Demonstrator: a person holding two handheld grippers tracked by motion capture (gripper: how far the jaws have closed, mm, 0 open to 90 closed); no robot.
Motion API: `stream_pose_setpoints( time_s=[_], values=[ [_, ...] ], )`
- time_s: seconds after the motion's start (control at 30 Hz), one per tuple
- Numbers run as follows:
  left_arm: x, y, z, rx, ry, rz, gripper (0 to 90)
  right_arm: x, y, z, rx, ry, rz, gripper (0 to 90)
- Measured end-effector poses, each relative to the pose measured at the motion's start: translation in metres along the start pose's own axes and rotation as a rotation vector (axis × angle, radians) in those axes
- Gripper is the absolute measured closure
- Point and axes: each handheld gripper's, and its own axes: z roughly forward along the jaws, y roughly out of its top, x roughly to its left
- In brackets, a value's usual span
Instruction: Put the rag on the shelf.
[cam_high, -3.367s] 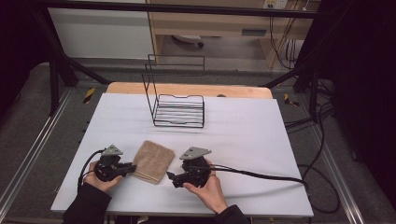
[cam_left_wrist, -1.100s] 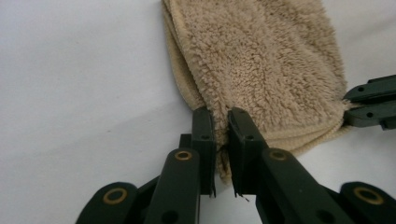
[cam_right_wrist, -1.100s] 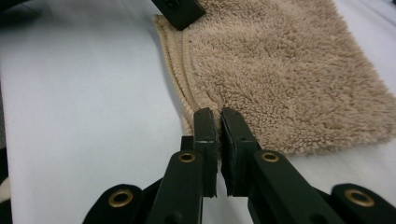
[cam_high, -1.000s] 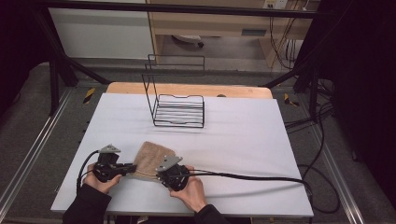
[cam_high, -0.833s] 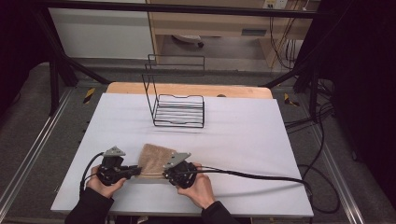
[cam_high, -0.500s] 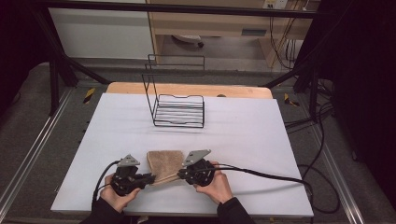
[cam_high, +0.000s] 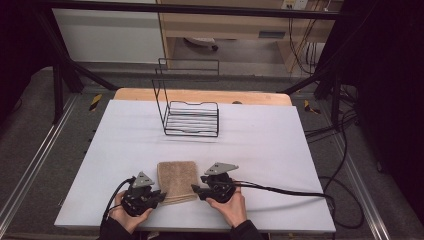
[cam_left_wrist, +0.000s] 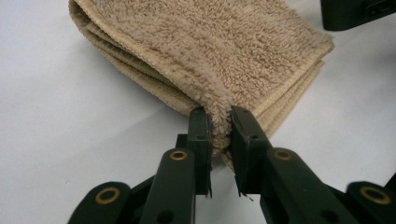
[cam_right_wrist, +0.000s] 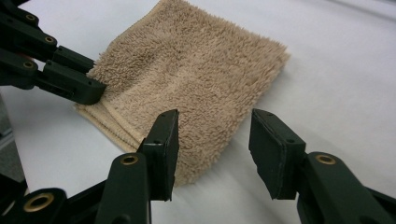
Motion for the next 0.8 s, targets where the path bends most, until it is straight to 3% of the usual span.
stream_pose_setpoints(
  time_s=[0.2,0.37,0.47,0.6,0.73,0.8],
  values=[
    [0.001,-0.002,0.000,0.003,0.001,0.008,76.3,0.004,-0.009,0.011,0.009,-0.024,0.053,56.3],
    [0.008,0.003,-0.008,-0.032,-0.021,0.041,61.7,0.008,-0.018,0.015,0.006,-0.034,0.048,60.1],
    [0.017,0.012,-0.015,-0.080,-0.018,0.051,50.8,0.011,-0.020,0.015,-0.003,-0.035,0.062,64.2],
    [0.038,0.035,-0.015,-0.090,0.006,0.072,37.0,0.012,-0.020,0.014,-0.002,-0.037,0.087,66.3],
    [0.062,0.052,-0.002,-0.084,0.007,0.051,32.6,0.013,-0.021,0.014,-0.004,-0.042,0.095,67.7],
    [0.070,0.058,0.006,-0.062,0.018,0.065,33.9,0.014,-0.022,0.014,-0.008,-0.046,0.098,68.3]
  ],
)
